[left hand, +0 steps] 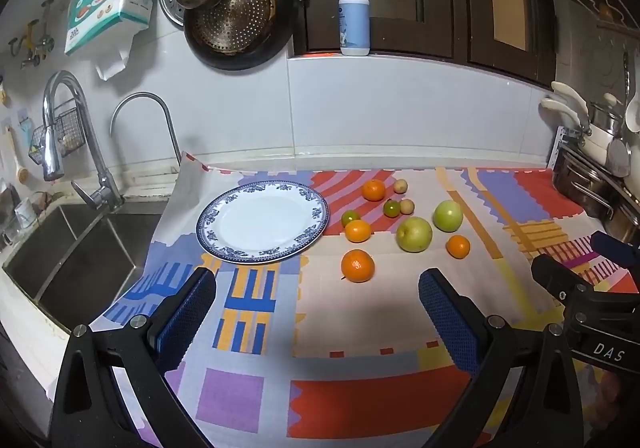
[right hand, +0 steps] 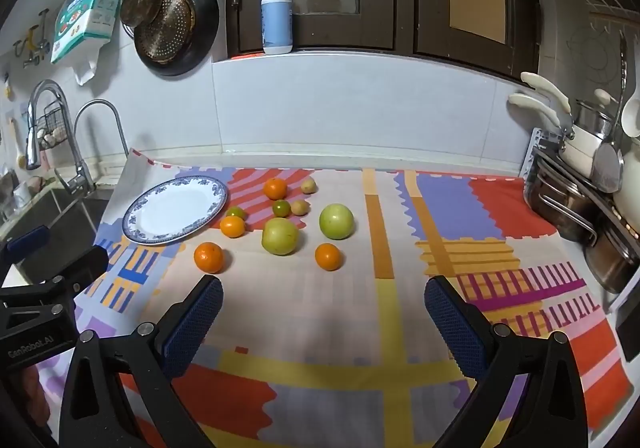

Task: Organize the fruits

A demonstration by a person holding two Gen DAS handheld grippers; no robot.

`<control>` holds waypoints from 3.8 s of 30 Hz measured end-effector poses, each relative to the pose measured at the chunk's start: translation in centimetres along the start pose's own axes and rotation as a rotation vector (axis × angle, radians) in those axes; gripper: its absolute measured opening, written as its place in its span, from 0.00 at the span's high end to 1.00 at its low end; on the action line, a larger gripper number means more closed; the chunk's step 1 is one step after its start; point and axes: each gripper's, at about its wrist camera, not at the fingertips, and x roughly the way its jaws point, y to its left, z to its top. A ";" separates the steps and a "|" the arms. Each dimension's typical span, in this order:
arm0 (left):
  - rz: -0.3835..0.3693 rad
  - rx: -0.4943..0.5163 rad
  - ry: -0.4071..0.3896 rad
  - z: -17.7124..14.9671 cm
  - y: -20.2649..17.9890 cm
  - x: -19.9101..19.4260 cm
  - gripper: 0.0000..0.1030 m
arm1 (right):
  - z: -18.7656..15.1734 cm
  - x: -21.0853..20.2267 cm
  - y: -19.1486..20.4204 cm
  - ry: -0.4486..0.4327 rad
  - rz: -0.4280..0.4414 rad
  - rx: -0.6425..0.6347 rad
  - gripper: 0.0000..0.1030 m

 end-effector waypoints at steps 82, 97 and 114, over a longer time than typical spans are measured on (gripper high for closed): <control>-0.039 0.026 -0.020 1.0 -0.3 1.3 0.00 | 0.9 1.9 0.4 0.045 0.021 -0.030 0.01; -0.035 0.051 0.035 1.6 -1.4 7.1 0.14 | 3.0 7.7 0.0 0.080 0.042 -0.083 0.01; -0.069 0.086 0.232 0.1 -3.2 15.7 0.32 | 1.3 17.4 -1.1 0.261 0.106 -0.055 0.28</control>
